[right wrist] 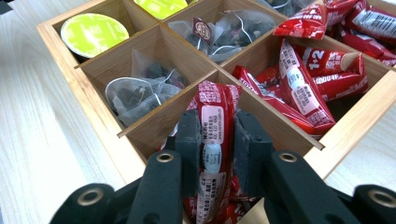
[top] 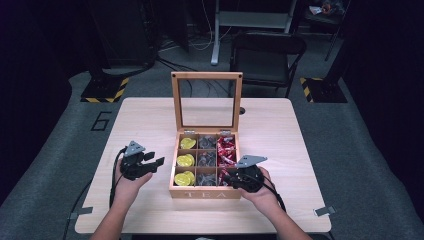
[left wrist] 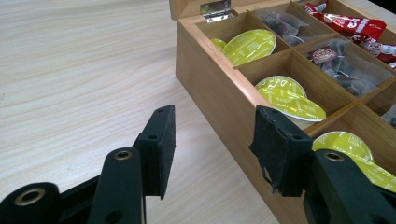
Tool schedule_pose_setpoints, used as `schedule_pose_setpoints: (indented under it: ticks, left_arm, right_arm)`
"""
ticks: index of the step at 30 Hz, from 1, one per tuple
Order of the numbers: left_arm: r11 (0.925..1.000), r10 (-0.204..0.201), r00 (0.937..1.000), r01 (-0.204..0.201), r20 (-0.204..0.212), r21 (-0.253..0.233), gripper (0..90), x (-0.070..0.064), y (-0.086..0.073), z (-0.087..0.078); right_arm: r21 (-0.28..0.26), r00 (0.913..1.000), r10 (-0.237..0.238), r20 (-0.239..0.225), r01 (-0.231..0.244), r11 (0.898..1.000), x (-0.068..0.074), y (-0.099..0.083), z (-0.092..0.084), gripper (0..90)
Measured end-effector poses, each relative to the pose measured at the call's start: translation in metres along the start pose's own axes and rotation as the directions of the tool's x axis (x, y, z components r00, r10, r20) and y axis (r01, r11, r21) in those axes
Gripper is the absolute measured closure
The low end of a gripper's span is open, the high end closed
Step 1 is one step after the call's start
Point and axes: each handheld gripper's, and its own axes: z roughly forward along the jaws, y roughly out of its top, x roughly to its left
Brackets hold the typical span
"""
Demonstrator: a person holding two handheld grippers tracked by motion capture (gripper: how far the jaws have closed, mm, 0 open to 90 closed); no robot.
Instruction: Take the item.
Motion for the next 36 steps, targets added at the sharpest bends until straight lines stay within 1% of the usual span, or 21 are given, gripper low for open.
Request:
schedule_pose_setpoints:
  ticks: [3, 5, 7, 9, 12, 17, 19, 21, 22, 26, 30, 31, 33, 34, 36]
  left_arm:
    - [1.0000, -0.002, 1.0000, 0.002, 0.000, -0.001, 49.1, 0.000, 0.000, 0.000]
    - [1.0000, -0.002, 1.0000, 0.002, 0.000, -0.001, 49.1, 0.000, 0.000, 0.000]
    - [1.0000, -0.002, 1.0000, 0.002, 0.000, -0.001, 49.1, 0.000, 0.000, 0.000]
    - [1.0000, -0.002, 1.0000, 0.002, 0.000, -0.001, 49.1, 0.000, 0.000, 0.000]
    - [1.0000, -0.005, 1.0000, 0.005, -0.001, -0.001, 49.1, 0.000, 0.000, 0.000]
    - [1.0000, -0.005, 1.0000, 0.005, -0.001, -0.002, 49.1, 0.000, 0.000, 0.000]
    - [1.0000, -0.007, 1.0000, 0.007, -0.001, -0.002, 49.1, 0.000, 0.000, 0.000]
    - [1.0000, -0.009, 1.0000, 0.009, -0.002, -0.001, 49.0, 0.000, 0.000, 0.000]
    - [1.0000, -0.006, 1.0000, 0.006, -0.001, 0.000, 49.1, 0.000, 0.000, 0.000]
    - [1.0000, -0.006, 1.0000, 0.006, -0.001, 0.001, 49.1, 0.000, 0.000, 0.001]
    - [1.0000, -0.004, 1.0000, 0.004, -0.006, 0.000, 49.1, 0.001, 0.000, 0.000]
    - [1.0000, 0.001, 1.0000, -0.001, -0.006, -0.001, 49.0, 0.001, 0.000, 0.000]
    - [1.0000, -0.006, 1.0000, 0.006, -0.005, -0.004, 49.0, 0.001, 0.000, 0.000]
    - [1.0000, -0.005, 1.0000, 0.005, -0.005, -0.003, 49.1, 0.001, 0.000, 0.000]
    - [1.0000, -0.005, 1.0000, 0.005, -0.005, -0.001, 49.0, 0.001, 0.000, 0.000]
  right_arm:
    - [-0.012, 0.9996, -0.024, 0.012, 0.024, 1.000, 0.002, 0.001, -0.001, 74.4]
    - [-0.016, 0.9992, -0.039, 0.010, 0.039, 0.999, 0.002, 0.001, -0.002, 75.4]
    - [-0.010, 0.9994, -0.034, 0.010, 0.034, 0.999, 0.003, 0.003, -0.002, 75.7]
    - [-0.019, 0.9990, -0.043, 0.010, 0.043, 0.999, 0.002, 0.004, -0.003, 75.9]
    - [-0.035, 0.9989, -0.044, 0.015, 0.045, 0.998, 0.002, 0.006, -0.006, 76.2]
    - [-0.065, 0.9993, -0.034, 0.017, 0.035, 0.997, -0.001, 0.009, -0.013, 76.3]
    - [-0.071, 0.9996, -0.023, 0.018, 0.024, 0.997, -0.002, 0.010, -0.015, 76.3]
    - [-0.073, 0.9992, -0.036, 0.016, 0.037, 0.997, -0.004, 0.011, -0.016, 76.3]
    - [-0.078, 0.9996, -0.024, 0.018, 0.025, 0.997, -0.003, 0.012, -0.016, 76.3]
    - [-0.095, 0.9994, -0.029, 0.020, 0.031, 0.995, -0.005, 0.016, -0.021, 76.3]
    - [-0.118, 0.9992, -0.026, 0.031, 0.029, 0.993, -0.006, 0.018, -0.028, 76.3]
    - [-0.123, 0.9992, -0.017, 0.037, 0.021, 0.992, -0.006, 0.019, -0.030, 76.3]
    - [-0.140, 0.9989, -0.012, 0.045, 0.019, 0.990, -0.008, 0.020, -0.033, 76.2]
    - [-0.144, 0.9989, -0.003, 0.047, 0.010, 0.989, -0.008, 0.020, -0.035, 76.2]
    - [-0.156, 0.9987, -0.001, 0.052, 0.009, 0.988, -0.010, 0.021, -0.038, 76.2]
